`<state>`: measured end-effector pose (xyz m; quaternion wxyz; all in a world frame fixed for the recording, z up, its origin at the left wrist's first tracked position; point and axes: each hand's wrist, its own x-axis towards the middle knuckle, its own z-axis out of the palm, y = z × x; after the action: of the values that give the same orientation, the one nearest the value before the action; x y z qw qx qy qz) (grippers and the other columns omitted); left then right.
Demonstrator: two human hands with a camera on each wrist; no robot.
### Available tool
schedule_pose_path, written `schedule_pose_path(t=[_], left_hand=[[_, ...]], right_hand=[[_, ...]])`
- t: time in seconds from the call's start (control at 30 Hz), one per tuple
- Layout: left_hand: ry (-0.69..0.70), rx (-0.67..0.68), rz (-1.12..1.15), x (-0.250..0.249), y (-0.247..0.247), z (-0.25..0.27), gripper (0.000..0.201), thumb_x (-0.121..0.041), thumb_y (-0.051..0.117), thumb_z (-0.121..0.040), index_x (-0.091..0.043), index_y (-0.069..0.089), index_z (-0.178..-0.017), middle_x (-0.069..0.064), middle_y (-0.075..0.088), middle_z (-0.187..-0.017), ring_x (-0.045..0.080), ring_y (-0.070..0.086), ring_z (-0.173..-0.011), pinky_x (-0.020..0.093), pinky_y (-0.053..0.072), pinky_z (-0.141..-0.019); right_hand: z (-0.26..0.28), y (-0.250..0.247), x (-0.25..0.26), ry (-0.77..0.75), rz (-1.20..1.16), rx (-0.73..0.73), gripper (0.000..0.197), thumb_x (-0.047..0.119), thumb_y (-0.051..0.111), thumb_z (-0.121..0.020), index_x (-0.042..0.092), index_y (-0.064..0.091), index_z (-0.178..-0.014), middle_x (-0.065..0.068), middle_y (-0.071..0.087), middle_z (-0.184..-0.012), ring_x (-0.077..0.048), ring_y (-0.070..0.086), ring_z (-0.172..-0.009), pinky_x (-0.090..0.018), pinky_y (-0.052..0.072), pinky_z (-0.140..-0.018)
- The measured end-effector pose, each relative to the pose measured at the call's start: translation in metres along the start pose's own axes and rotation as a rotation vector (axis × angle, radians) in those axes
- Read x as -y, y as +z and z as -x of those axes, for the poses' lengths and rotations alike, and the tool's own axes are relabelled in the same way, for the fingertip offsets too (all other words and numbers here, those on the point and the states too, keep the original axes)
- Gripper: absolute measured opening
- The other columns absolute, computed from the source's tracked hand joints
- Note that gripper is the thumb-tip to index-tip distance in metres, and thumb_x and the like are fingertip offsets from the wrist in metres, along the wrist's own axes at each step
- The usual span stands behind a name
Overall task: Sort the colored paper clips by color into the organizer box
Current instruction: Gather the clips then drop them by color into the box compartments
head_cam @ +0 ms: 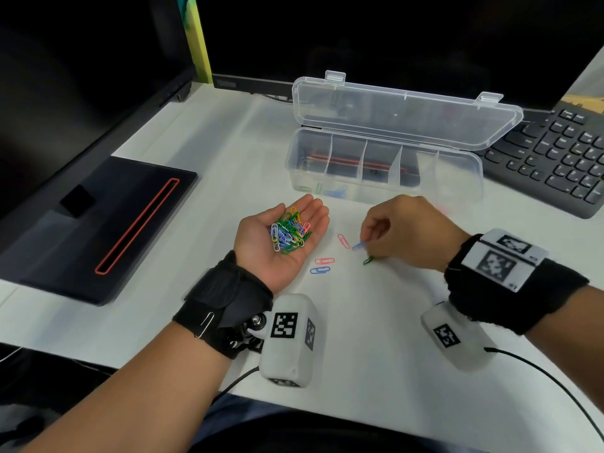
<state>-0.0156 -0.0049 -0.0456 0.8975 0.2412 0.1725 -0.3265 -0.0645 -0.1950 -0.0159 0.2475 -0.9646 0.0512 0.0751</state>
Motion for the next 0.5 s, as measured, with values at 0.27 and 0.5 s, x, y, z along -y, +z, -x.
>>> schedule_pose_path(t=[0.27,0.5], left_hand=[[-0.082,-0.012,-0.079,0.018,0.009,-0.002,0.036,-0.016,0.036,-0.099,0.008,0.063,-0.099,0.023,0.07,-0.091,0.035,0.063,-0.094,0.042,0.05,-0.078],[-0.108,0.076,-0.033,0.035,0.02,0.0,0.032,-0.006,0.038,-0.092,0.005,0.068,-0.092,0.02,0.07,-0.086,0.031,0.071,-0.073,0.047,0.057,-0.073]], right_hand=[[0.007,-0.035,0.026,0.05,-0.774,-0.162,0.011,-0.008,0.073,-0.076,0.001,0.067,-0.076,-0.01,0.063,-0.065,-0.014,0.066,-0.054,-0.023,0.059,-0.061],[0.007,-0.033,0.06,-0.201,-0.028,-0.043,0.008,0.026,0.083,-0.07,0.024,0.078,-0.076,0.009,0.07,-0.063,0.006,0.057,-0.054,-0.007,0.038,-0.044]])
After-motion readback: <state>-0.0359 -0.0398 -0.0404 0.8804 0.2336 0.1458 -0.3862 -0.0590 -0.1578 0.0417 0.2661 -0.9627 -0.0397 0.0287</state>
